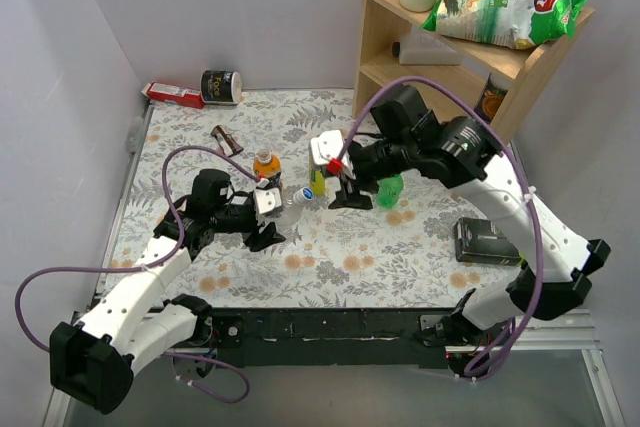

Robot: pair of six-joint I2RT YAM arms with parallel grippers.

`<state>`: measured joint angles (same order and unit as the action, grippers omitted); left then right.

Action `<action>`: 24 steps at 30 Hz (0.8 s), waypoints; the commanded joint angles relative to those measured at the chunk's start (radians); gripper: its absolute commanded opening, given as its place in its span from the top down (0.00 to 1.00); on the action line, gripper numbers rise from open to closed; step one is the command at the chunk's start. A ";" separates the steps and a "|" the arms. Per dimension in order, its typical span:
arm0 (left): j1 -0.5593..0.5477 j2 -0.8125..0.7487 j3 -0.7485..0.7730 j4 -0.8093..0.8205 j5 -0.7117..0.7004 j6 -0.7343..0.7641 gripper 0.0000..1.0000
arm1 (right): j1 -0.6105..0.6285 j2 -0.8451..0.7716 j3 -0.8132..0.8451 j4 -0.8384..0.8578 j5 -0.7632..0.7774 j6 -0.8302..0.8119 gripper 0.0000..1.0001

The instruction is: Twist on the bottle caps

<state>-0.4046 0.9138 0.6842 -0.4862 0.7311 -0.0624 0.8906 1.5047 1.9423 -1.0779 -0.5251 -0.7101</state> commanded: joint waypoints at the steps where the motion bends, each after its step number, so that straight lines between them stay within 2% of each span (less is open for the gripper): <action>1: -0.007 0.033 0.084 -0.138 0.120 0.108 1.00 | 0.059 -0.052 -0.127 0.013 0.039 -0.259 0.29; 8: -0.005 0.079 0.155 -0.242 0.168 0.206 1.00 | 0.133 -0.054 -0.167 0.067 0.077 -0.383 0.29; 14: -0.008 0.080 0.163 -0.265 0.171 0.237 1.00 | 0.168 -0.060 -0.195 0.122 0.109 -0.397 0.30; 24: -0.008 0.086 0.172 -0.256 0.179 0.246 1.00 | 0.177 -0.047 -0.206 0.073 0.122 -0.485 0.52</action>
<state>-0.4084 1.0019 0.8154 -0.7483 0.8722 0.1623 1.0618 1.4685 1.7374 -0.9966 -0.4114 -1.1473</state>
